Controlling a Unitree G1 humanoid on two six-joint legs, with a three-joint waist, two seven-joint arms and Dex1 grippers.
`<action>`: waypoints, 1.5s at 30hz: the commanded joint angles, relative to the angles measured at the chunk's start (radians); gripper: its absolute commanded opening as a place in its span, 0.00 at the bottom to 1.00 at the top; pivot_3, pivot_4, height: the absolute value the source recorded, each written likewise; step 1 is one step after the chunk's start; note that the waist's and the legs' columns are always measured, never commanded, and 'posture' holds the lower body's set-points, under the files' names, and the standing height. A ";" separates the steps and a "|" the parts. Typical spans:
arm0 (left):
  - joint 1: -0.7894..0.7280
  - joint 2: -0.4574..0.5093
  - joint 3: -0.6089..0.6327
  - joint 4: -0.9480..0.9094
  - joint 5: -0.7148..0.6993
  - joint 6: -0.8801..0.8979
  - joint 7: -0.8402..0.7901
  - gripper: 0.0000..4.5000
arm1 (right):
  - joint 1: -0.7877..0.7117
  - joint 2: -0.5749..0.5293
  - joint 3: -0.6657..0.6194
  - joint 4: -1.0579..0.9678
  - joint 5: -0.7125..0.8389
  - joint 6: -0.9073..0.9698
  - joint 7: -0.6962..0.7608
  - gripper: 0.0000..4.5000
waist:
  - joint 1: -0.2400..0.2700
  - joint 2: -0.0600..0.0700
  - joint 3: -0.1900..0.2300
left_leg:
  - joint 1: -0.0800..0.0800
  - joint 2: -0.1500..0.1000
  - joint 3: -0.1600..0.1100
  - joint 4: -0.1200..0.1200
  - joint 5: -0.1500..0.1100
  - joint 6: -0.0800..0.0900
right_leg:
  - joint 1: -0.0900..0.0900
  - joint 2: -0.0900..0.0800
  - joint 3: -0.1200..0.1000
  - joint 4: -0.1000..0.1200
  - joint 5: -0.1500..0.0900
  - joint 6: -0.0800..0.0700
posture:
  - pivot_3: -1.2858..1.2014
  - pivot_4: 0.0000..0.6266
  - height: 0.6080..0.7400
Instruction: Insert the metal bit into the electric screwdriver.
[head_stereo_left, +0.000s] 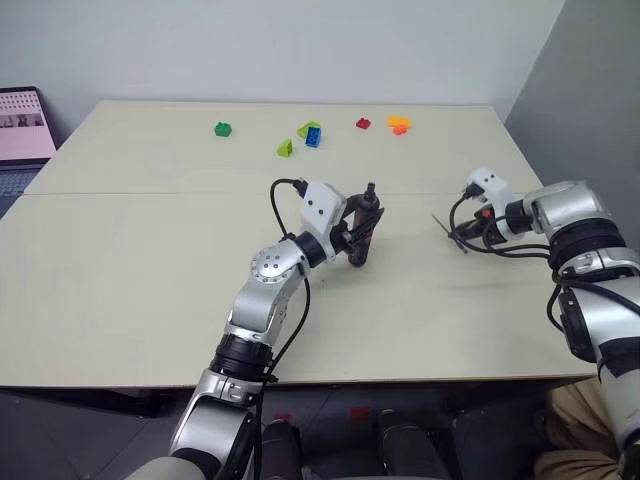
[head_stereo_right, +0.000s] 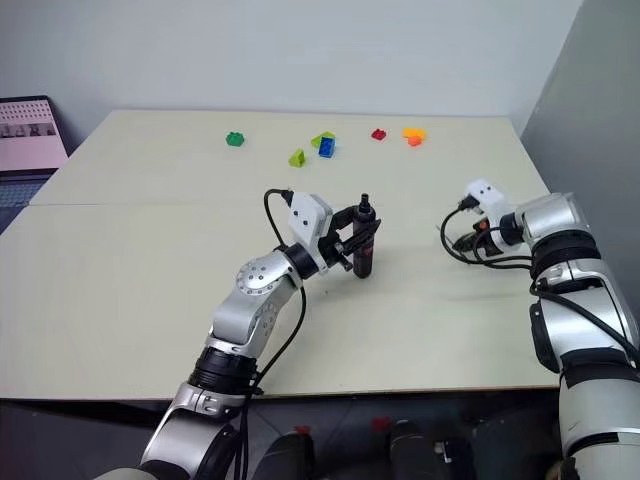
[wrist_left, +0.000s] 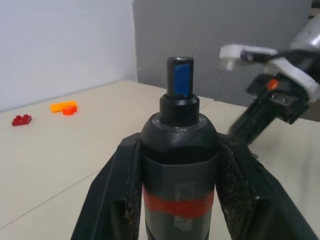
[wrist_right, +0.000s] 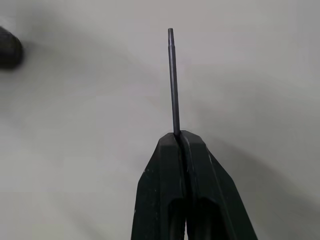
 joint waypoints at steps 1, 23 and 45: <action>-0.013 -0.015 0.021 -0.120 -0.035 0.062 0.033 0.37 | 0.075 -0.008 -0.135 -0.283 0.110 0.136 -0.075 0.00 | 0.002 0.000 0.000 | -0.001 0.000 0.000 0.000 0.000 0.000 | 0.000 0.000 0.000 0.000 0.000 0.000 | 0.52 0.24 1.00; 0.077 -0.060 -0.034 -0.189 0.062 0.081 0.182 0.37 | 0.304 0.462 -0.477 -1.142 0.483 0.125 -0.648 0.00 | 0.006 0.001 0.001 | -0.003 0.000 -0.003 -0.001 0.000 0.000 | -0.002 0.000 -0.002 -0.001 0.000 -0.001 | 0.52 0.24 1.00; 0.120 -0.062 -0.028 -0.172 0.121 -0.007 0.242 0.37 | 0.486 0.616 -0.130 -1.269 0.374 -0.202 -0.872 0.00 | 0.002 0.002 0.001 | -0.002 0.000 -0.003 0.000 0.000 0.000 | -0.002 0.001 -0.001 0.000 0.000 0.000 | 0.52 0.24 1.00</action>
